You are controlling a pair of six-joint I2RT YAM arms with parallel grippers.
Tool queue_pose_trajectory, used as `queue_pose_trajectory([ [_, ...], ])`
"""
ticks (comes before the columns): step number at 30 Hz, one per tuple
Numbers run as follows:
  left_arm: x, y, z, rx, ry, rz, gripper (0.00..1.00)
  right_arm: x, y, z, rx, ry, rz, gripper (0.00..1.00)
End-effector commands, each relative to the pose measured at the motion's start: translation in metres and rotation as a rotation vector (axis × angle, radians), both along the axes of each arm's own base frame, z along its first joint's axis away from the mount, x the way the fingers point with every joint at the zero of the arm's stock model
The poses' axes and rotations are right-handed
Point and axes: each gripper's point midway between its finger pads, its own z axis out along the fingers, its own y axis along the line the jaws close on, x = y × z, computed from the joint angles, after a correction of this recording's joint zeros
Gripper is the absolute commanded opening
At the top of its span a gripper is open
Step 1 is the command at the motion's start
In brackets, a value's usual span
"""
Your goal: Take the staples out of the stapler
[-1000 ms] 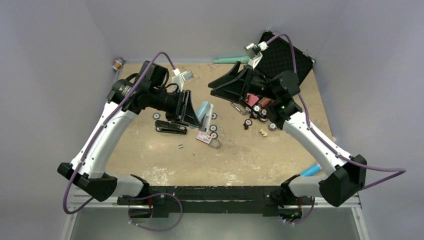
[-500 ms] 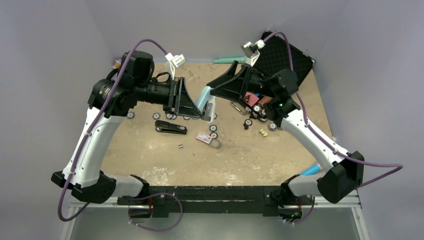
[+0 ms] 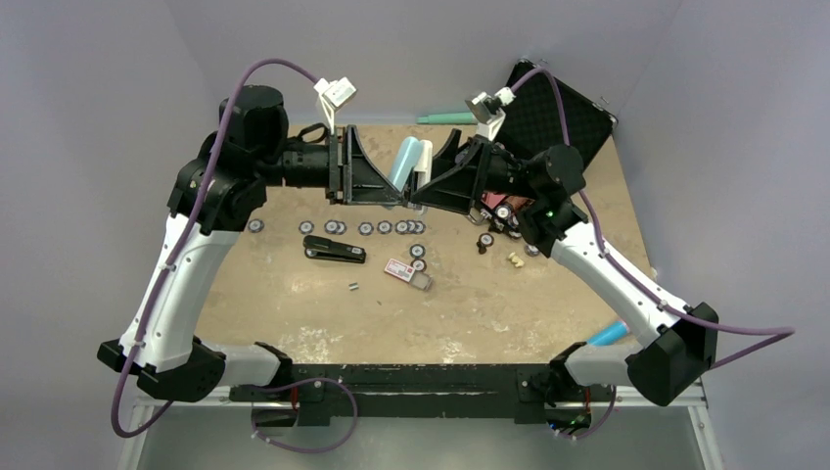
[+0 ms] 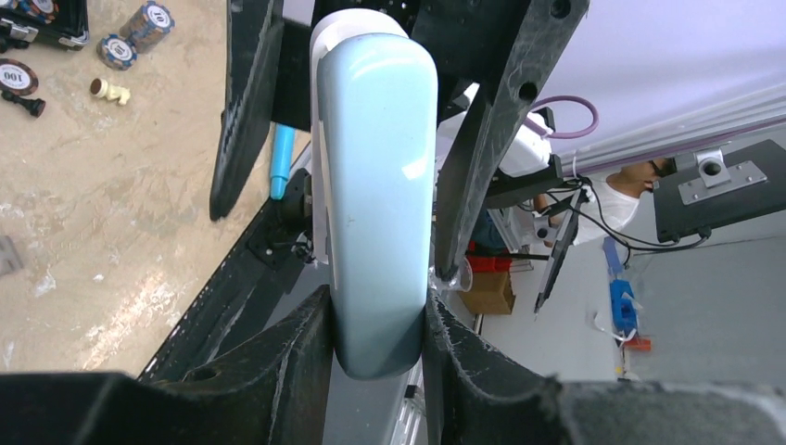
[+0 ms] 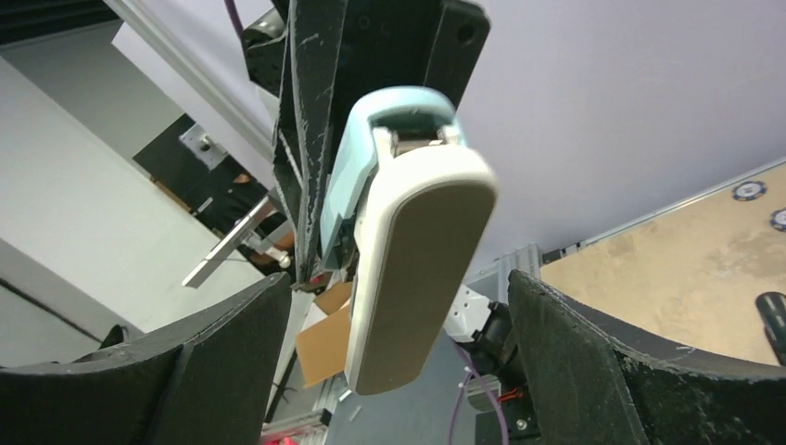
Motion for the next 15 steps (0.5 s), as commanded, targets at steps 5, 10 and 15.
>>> queue_pose_trajectory([
  [5, -0.0004, -0.0004, 0.0241, -0.090, -0.073, 0.011, 0.00, -0.0226, 0.0007, 0.0162, 0.037, -0.074, 0.045, 0.84],
  [10, -0.0019, 0.0012, 0.0203, -0.089, -0.072, 0.018, 0.00, -0.0228, 0.0006, 0.0132, 0.034, -0.070, 0.043, 0.69],
  [15, -0.0030, 0.0032, 0.0205, -0.092, -0.086, 0.029, 0.00, -0.0226, 0.0006, 0.0098, 0.030, -0.060, 0.041, 0.39],
])
